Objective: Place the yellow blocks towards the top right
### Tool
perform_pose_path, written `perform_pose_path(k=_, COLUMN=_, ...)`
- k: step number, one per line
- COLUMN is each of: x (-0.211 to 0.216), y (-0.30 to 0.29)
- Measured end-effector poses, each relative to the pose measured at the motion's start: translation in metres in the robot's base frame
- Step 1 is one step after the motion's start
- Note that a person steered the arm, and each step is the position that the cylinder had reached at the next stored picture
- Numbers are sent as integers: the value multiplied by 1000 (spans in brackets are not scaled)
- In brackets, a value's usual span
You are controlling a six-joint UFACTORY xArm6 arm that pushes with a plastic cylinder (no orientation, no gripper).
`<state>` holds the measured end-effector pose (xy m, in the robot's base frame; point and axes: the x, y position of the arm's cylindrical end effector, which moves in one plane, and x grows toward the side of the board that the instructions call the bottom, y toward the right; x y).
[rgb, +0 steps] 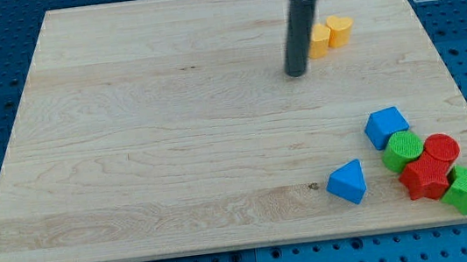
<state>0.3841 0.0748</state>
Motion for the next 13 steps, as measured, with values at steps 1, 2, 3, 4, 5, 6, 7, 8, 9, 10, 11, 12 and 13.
perform_pose_path(k=1, x=-24, y=-4)
perform_pose_path(k=2, x=-35, y=30)
perform_pose_path(k=3, x=-35, y=82)
perform_pose_path(k=4, x=-35, y=102)
perform_pose_path(k=5, x=-17, y=102)
perform_pose_path(k=6, x=-10, y=105)
perform_pose_path(k=7, x=-27, y=101)
perform_pose_path(k=8, x=-41, y=104)
perform_pose_path(k=9, x=-41, y=127)
perform_pose_path(k=10, x=-41, y=135)
perform_pose_path(k=11, x=-42, y=108)
perform_pose_path(k=12, x=-52, y=95)
perform_pose_path(k=13, x=-60, y=109)
